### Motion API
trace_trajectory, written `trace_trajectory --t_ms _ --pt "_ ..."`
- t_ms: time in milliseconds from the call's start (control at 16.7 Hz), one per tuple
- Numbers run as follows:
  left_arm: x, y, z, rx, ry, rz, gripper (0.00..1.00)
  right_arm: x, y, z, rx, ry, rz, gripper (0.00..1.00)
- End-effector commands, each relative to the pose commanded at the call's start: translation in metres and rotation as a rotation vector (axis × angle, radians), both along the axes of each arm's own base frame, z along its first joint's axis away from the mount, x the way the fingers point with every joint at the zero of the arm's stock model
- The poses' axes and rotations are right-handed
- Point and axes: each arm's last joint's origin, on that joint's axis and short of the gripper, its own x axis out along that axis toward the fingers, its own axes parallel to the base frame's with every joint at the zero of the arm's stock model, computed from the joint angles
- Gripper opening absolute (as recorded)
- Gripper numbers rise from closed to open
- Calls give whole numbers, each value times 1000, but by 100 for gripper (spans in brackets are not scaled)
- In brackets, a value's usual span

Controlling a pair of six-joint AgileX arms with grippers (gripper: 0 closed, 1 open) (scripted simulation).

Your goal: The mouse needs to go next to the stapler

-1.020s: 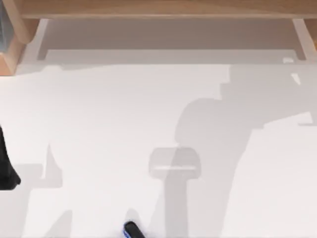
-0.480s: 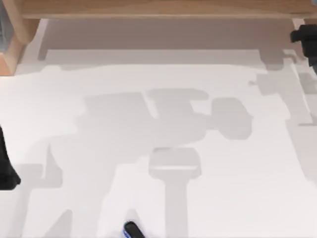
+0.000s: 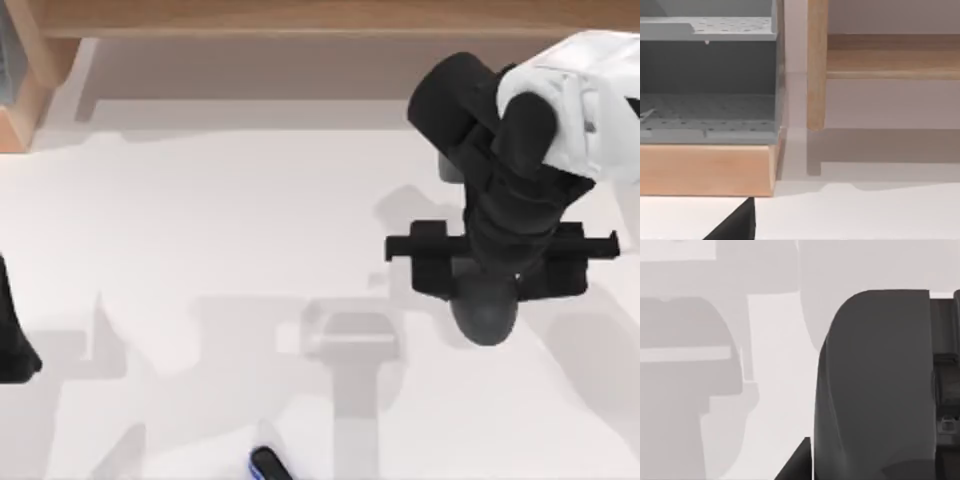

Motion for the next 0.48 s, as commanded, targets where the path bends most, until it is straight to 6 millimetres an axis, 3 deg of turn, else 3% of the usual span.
trace_trajectory --t_ms 240,480 --pt "0 0 0 0 0 0 100 -68 41 -28 5 24 5 0" --pt "0 0 0 0 0 0 100 -118 58 -45 12 35 17 0"
